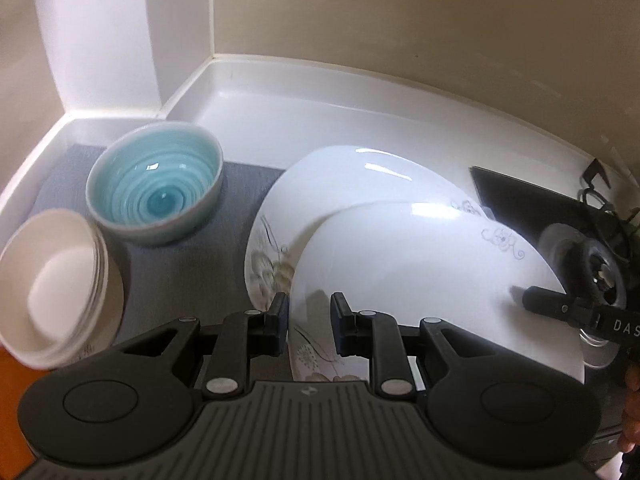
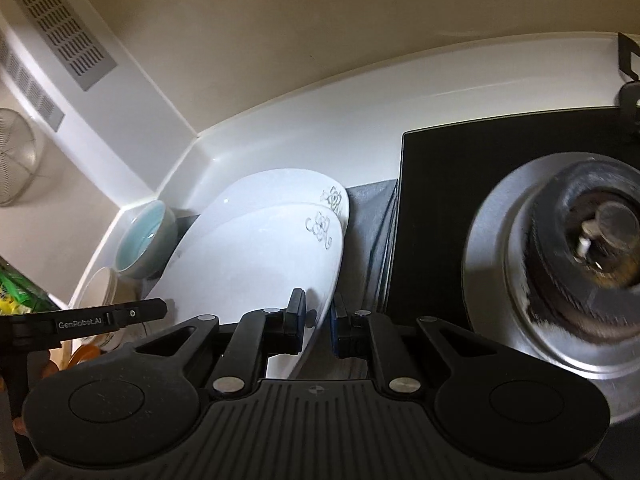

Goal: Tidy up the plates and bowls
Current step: 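Lift the white square plate with both grippers onto the other white plate, then open both grippers and pull them back from the stacked plates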

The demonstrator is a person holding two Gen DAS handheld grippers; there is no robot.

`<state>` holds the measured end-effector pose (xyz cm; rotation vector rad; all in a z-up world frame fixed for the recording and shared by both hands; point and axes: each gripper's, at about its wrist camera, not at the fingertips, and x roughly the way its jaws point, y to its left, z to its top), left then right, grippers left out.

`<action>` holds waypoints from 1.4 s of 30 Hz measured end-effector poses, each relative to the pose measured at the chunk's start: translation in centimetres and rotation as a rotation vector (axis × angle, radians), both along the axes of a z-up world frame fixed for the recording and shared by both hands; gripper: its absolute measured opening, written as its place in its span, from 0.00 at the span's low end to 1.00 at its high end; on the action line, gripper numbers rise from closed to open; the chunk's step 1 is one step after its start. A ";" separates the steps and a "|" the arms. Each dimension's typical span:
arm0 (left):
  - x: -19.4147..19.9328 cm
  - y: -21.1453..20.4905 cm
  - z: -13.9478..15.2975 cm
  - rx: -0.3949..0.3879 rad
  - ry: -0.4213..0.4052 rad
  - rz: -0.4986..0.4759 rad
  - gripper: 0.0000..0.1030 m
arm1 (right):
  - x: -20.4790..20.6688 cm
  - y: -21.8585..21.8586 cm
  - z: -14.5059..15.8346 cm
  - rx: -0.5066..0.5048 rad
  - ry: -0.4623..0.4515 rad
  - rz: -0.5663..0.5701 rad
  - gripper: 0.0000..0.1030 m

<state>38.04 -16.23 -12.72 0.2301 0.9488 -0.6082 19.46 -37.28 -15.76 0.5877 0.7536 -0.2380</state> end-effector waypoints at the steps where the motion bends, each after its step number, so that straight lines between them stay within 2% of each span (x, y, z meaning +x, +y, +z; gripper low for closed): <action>1: 0.3 -0.2 0.0 0.005 -0.002 -0.002 0.24 | 0.5 -0.1 0.0 -0.006 0.012 -0.003 0.13; 10: 2.4 -1.3 -1.0 0.033 -0.007 -0.006 0.24 | 2.4 -0.2 -0.3 -0.050 0.040 -0.016 0.13; 18: 3.5 -1.8 -0.9 0.023 -0.047 0.013 0.23 | 3.2 -0.1 -1.8 -0.046 0.035 -0.041 0.16; 21: 3.6 -1.6 -0.6 0.007 -0.058 0.018 0.26 | 3.6 0.4 -2.0 -0.078 0.030 -0.036 0.19; 23: 3.4 -1.6 -0.2 0.010 -0.061 0.015 0.41 | 4.1 0.9 -2.1 -0.113 0.035 -0.029 0.22; 24: 3.4 -1.7 0.0 0.017 -0.066 0.015 0.46 | 4.3 1.2 -2.0 -0.132 0.041 -0.030 0.24; 26: 3.1 -1.8 0.6 0.014 -0.082 0.012 0.66 | 4.6 1.6 -1.9 -0.142 0.045 -0.032 0.31; 28: 2.8 -1.5 1.3 -0.004 -0.102 0.014 0.81 | 4.6 1.9 -1.7 -0.151 0.036 -0.036 0.44; 29: 2.5 -1.3 1.6 -0.012 -0.115 0.017 0.85 | 4.6 2.2 -1.5 -0.163 0.035 -0.041 0.47; 31: 2.0 -1.1 2.3 -0.021 -0.131 0.013 0.86 | 4.2 2.6 -1.0 -0.175 0.033 -0.049 0.49; 33: 1.4 -0.6 3.0 -0.025 -0.137 0.013 0.92 | 3.5 3.1 -0.3 -0.181 0.022 -0.062 0.52; 36: 0.1 0.9 4.1 -0.047 -0.146 0.001 0.99 | 1.5 4.7 1.1 -0.216 0.005 -0.081 0.63; 41: -2.8 3.6 5.6 -0.057 -0.149 -0.023 1.00 | -2.1 9.3 3.6 -0.293 -0.029 -0.042 0.75; 42: -3.5 4.2 5.8 -0.067 -0.150 -0.027 1.00 | -2.7 10.4 4.0 -0.308 -0.031 -0.029 0.80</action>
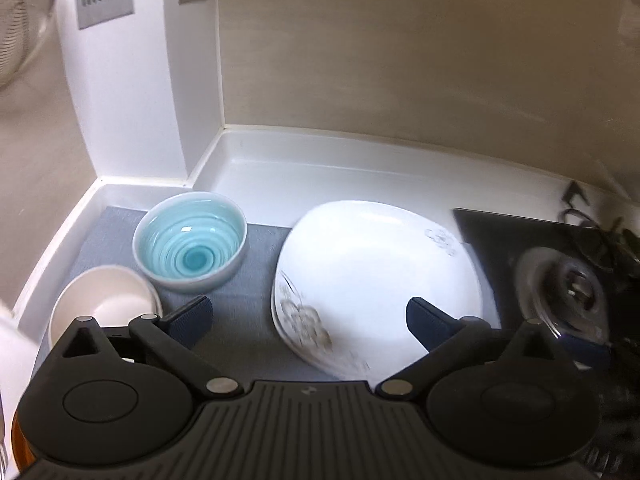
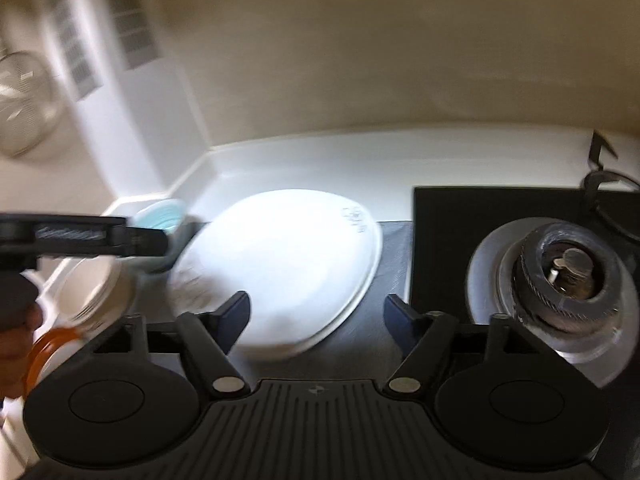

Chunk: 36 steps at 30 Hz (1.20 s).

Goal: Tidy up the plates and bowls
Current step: 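Open both grippers and pull them back from the stacked plates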

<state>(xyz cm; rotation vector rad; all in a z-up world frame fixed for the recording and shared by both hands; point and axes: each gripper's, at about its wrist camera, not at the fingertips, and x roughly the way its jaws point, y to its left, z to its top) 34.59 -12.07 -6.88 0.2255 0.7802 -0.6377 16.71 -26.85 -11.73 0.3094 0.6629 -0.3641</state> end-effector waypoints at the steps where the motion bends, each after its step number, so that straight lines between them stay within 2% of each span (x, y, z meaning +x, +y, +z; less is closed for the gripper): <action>1: -0.7 0.5 0.2 -0.007 0.000 -0.004 1.00 | -0.7 1.1 0.3 -0.018 0.008 0.012 0.84; 4: -2.8 2.2 0.6 -0.026 0.000 -0.031 1.00 | -2.5 4.1 1.1 -0.082 0.018 0.039 0.90; 9: -5.2 4.1 0.4 0.029 -0.036 -0.094 1.00 | -4.6 8.0 2.0 -0.181 0.013 0.032 0.92; 17: -7.7 5.7 1.6 0.034 -0.048 -0.185 1.00 | -8.0 12.2 3.7 -0.287 -0.064 -0.102 0.94; 26: -10.3 7.0 2.4 0.036 -0.085 -0.254 1.00 | -10.9 14.7 3.4 -0.269 -0.066 -0.203 0.94; 31: -11.4 7.8 3.3 0.038 -0.136 -0.217 1.00 | -11.2 14.3 3.7 -0.246 -0.084 -0.198 0.94; 36: -12.1 7.1 4.1 0.069 -0.144 -0.184 1.00 | -11.8 13.4 3.9 -0.218 -0.116 -0.178 0.94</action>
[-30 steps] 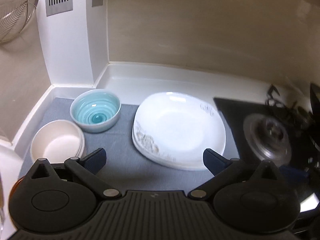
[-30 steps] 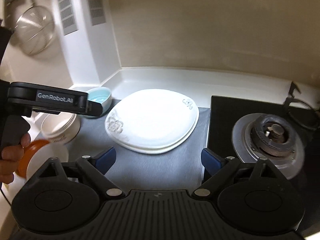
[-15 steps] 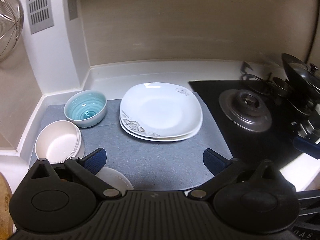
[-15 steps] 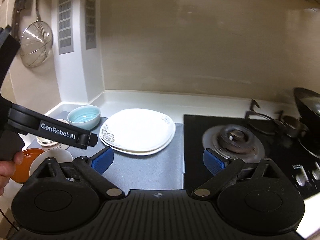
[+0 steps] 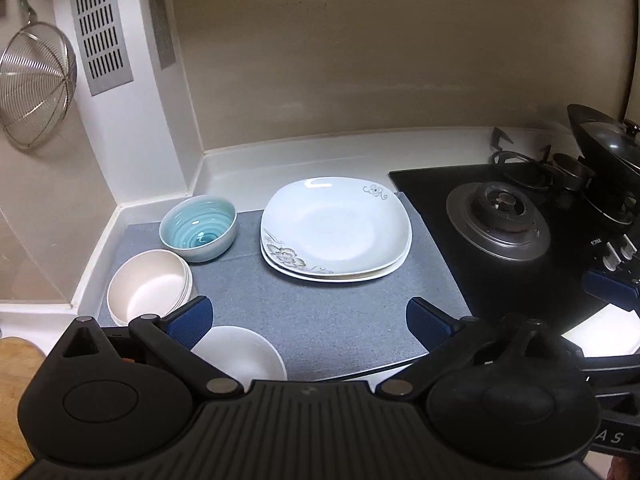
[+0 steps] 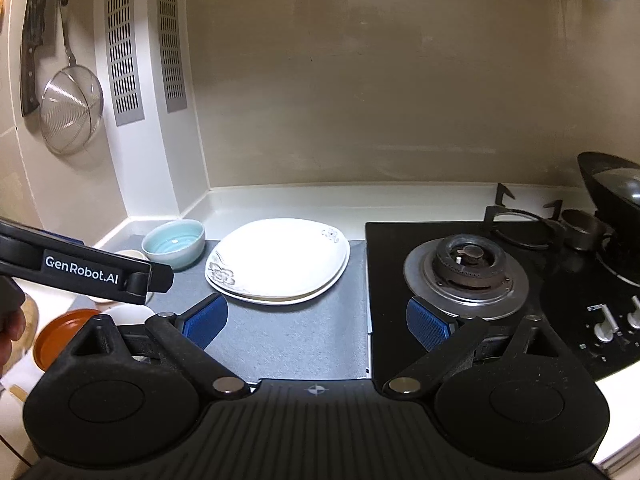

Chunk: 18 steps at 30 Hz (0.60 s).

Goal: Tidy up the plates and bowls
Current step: 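Open both grippers and pull them back from the stacked plates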

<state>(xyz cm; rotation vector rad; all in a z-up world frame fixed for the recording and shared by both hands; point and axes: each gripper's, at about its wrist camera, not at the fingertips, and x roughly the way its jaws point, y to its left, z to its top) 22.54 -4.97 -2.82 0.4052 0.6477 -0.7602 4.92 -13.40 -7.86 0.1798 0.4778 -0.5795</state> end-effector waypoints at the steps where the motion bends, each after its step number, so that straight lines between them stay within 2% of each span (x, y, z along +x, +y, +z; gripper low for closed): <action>1: -0.2 -0.2 0.2 0.004 -0.009 0.000 1.00 | -0.2 -0.2 0.1 0.005 -0.005 0.002 0.94; 10: -2.3 -1.1 0.9 0.002 -0.027 0.031 1.00 | -2.4 -1.6 1.1 -0.008 -0.025 0.028 0.94; 18: -3.9 0.9 0.5 -0.021 -0.010 0.131 1.00 | -3.5 -1.7 1.1 -0.022 -0.005 0.106 0.94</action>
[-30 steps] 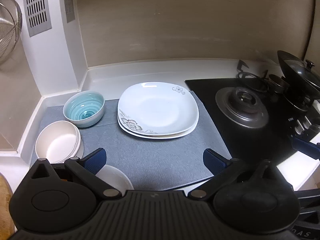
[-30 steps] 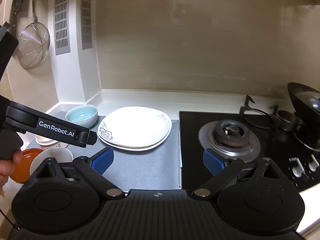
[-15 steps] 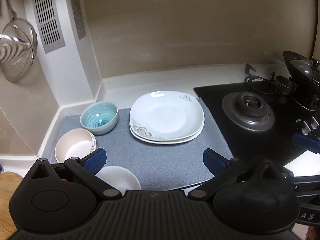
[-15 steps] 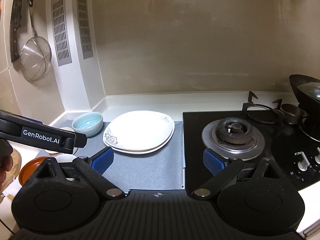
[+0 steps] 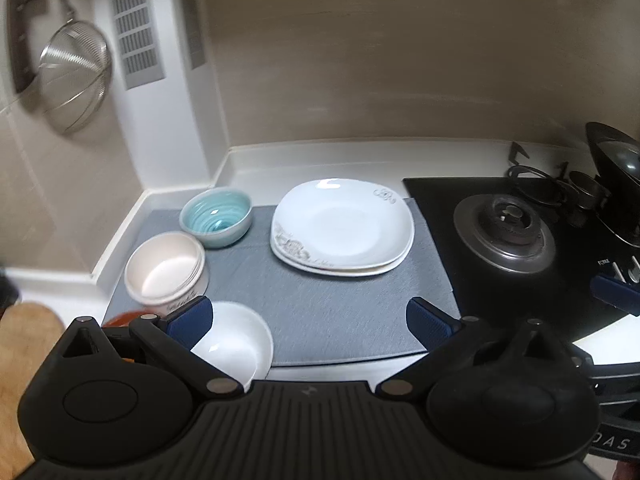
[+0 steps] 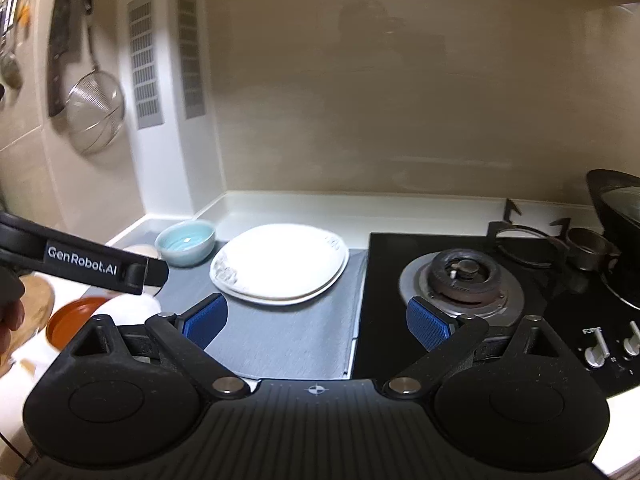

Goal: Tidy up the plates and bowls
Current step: 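Open both grippers and pull them back from the stacked plates, then close the left gripper on the terracotta plate's rim while the right gripper grasps it too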

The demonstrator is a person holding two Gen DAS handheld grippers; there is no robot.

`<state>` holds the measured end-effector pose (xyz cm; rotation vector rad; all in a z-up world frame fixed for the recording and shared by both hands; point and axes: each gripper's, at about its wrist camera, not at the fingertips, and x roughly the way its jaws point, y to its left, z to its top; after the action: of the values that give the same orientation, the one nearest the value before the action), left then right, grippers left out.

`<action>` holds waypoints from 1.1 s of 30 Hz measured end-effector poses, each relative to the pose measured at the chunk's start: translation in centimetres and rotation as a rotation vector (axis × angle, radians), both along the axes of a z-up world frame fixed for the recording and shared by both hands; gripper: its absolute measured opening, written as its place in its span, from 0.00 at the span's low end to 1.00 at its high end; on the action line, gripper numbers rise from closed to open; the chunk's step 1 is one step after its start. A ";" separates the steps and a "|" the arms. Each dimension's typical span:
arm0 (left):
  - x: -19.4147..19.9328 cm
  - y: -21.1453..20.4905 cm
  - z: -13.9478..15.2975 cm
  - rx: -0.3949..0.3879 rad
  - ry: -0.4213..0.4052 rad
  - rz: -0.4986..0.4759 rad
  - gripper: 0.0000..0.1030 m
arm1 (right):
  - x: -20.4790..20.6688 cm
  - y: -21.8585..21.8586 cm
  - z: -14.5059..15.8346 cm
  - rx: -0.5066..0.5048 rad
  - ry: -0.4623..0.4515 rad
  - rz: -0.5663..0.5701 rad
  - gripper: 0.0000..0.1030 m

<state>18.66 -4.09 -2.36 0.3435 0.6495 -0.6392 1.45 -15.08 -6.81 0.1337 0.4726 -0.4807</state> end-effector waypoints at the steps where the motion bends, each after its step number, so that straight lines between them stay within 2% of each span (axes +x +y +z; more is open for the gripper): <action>1: -0.1 0.3 0.0 0.003 0.000 0.013 1.00 | -0.1 0.0 -0.1 0.004 0.002 0.012 0.94; 7: -0.3 3.5 0.2 0.010 -0.009 0.131 1.00 | 0.3 0.4 -0.2 0.033 -0.004 0.079 0.94; 13: 1.8 7.2 0.0 0.026 0.010 0.243 1.00 | 2.7 2.1 -0.5 0.043 0.007 0.169 0.94; 22: 9.1 13.5 -0.8 0.016 0.073 0.393 1.00 | 9.7 6.1 -0.8 0.024 0.085 0.261 0.94; 26: 13.0 15.8 -1.8 0.035 0.094 0.438 1.00 | 13.3 7.9 -0.9 0.014 0.131 0.285 0.94; 30: 16.4 17.6 -3.3 0.049 0.136 0.459 1.00 | 17.2 9.3 -1.0 0.050 0.174 0.310 0.94; 33: 18.7 18.5 -4.8 0.061 0.189 0.469 1.00 | 20.7 10.1 -1.1 0.114 0.235 0.377 0.94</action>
<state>37.34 14.44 -7.11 0.1766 0.8967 -0.2042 22.20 -4.95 -7.96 0.0944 0.7390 -0.0985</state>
